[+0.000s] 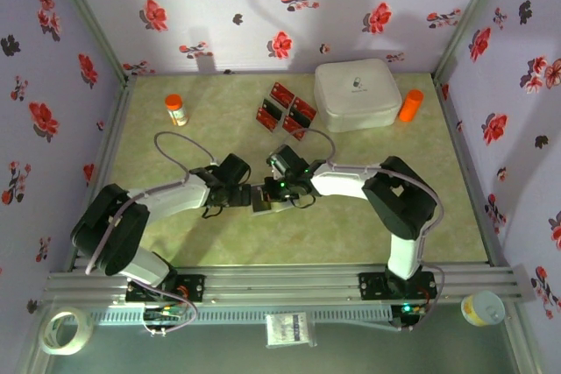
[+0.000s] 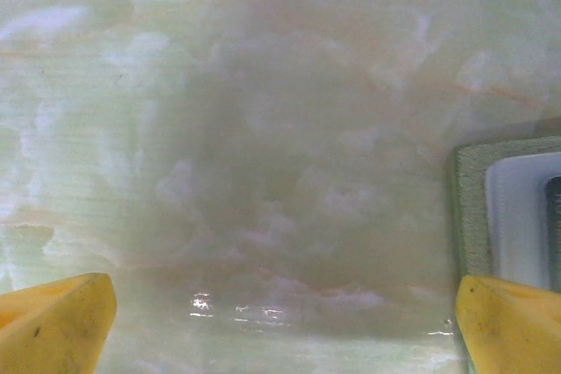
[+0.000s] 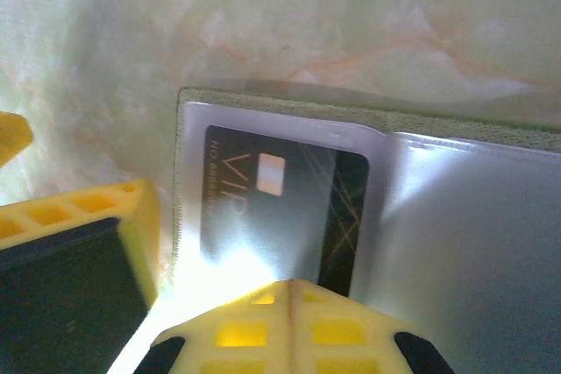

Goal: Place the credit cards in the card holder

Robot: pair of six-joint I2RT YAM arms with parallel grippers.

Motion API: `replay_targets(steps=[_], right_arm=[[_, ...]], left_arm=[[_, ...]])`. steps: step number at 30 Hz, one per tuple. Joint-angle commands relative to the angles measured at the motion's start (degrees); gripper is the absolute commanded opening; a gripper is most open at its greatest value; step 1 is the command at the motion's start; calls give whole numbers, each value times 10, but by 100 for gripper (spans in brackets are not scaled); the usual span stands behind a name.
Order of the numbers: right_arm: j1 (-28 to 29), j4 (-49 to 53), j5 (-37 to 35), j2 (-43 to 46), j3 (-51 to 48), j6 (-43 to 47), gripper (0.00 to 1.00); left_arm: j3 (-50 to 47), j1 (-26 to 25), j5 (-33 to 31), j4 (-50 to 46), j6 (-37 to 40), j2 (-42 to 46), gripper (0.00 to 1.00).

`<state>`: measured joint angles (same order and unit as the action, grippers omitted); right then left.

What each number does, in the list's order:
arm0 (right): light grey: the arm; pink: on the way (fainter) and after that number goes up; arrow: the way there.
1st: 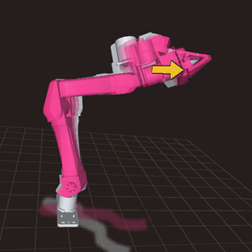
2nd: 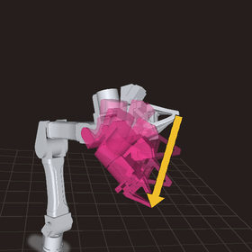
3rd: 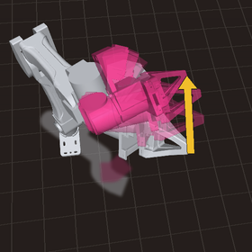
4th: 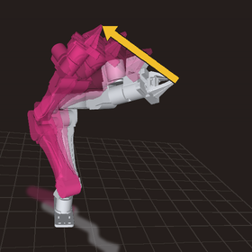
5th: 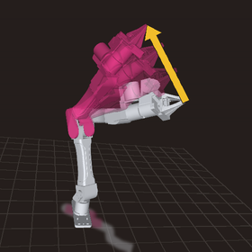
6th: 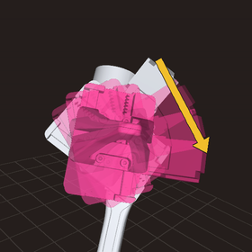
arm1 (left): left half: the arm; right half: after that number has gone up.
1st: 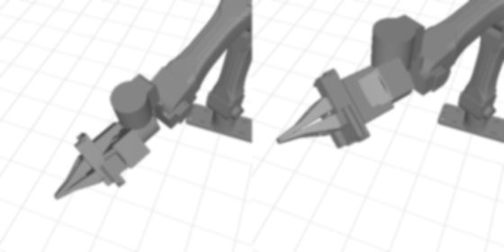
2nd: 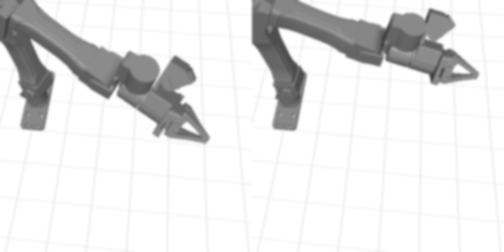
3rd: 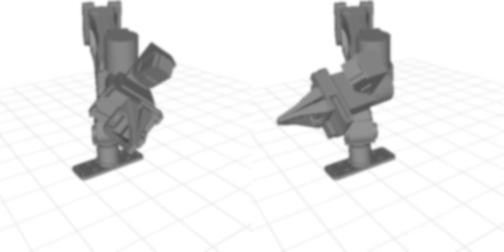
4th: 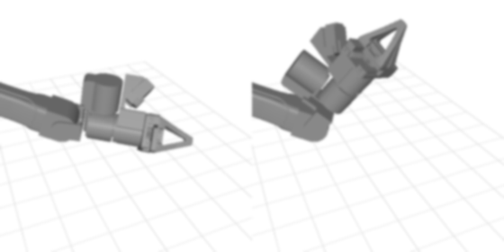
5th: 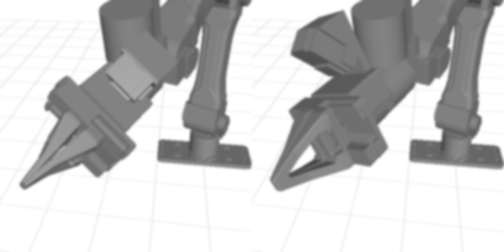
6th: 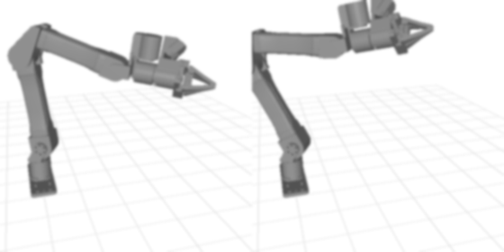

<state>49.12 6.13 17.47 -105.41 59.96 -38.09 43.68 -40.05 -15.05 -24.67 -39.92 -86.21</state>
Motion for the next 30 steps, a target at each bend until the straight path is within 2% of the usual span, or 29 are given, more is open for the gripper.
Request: replay_targets(steps=[1,22,30], right_arm=[[-4,16,-20,31,0,-4,6],[-12,23,-57,-13,-9,8,0],[2,-2,-36,-35,-2,-14,0]], left_arm=[[-13,6,-12,-4,9,3,100],[-18,8,-11,7,10,-9,100],[-19,8,-10,9,9,-12,100]])
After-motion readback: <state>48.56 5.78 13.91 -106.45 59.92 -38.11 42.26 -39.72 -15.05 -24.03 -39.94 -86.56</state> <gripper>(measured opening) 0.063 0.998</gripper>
